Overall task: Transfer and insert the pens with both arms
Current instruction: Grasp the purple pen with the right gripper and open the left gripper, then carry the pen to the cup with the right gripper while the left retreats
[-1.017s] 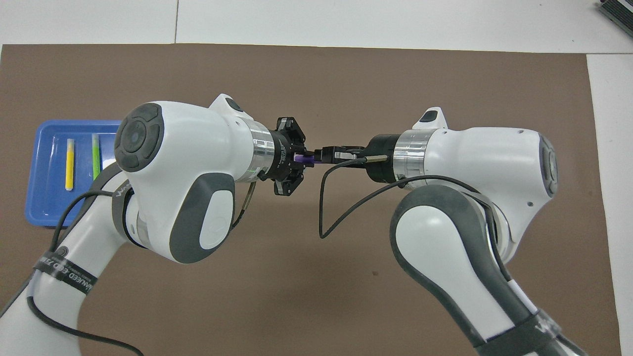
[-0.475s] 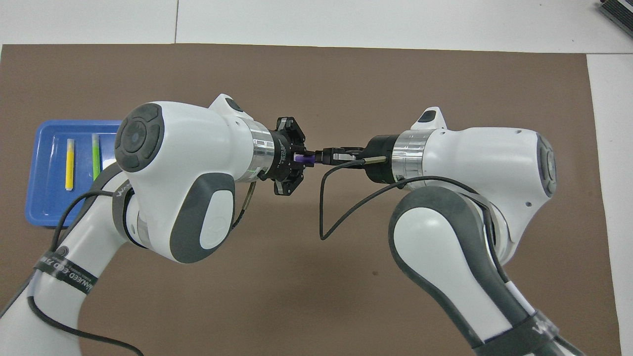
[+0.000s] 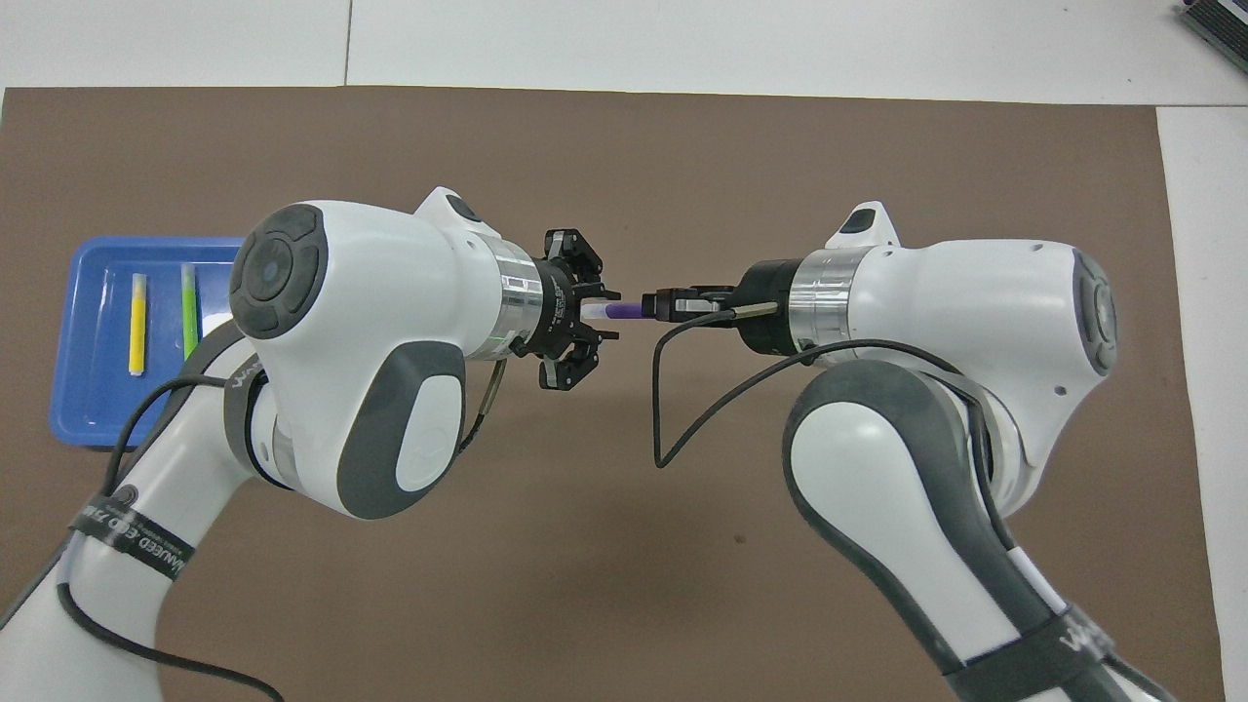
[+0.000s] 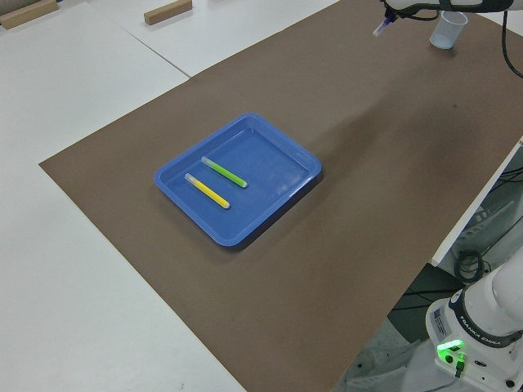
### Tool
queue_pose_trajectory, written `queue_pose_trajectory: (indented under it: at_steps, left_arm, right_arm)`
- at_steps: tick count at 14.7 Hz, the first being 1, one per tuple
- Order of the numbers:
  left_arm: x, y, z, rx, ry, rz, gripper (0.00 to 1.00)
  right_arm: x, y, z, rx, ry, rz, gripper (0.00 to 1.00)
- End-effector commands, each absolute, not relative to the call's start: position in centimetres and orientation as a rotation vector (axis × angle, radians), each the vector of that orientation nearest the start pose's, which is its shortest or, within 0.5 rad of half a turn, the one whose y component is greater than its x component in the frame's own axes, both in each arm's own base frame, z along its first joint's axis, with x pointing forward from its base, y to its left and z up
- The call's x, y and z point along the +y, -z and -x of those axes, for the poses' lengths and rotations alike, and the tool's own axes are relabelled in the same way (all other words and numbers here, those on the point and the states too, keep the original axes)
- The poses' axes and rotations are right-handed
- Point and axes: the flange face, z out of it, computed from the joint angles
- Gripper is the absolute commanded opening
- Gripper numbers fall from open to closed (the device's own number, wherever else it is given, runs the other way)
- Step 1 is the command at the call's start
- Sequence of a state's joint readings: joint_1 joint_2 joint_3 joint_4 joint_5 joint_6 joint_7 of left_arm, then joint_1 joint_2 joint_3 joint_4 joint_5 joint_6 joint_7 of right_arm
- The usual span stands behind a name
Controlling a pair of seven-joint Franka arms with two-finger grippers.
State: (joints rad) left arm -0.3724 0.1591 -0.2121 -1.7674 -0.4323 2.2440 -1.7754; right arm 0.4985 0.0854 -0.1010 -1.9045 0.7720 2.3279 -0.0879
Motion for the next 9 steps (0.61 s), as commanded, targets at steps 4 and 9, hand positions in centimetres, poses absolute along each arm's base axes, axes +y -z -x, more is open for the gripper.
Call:
queue_pose_trajectory:
  at_steps: [4, 9]
  left_arm:
    - [-34.0, -51.7, -53.2, -2.368, -0.468, 2.667, 1.00]
    - [-30.1, -52.0, -55.7, -2.459, -0.409, 2.622, 1.00]
  right_arm:
    - [21.1, -49.8, -57.4, -0.164, 0.318, 2.535, 0.00]
    - [17.1, -49.5, -58.6, -0.300, 0.389, 2.729, 0.00]
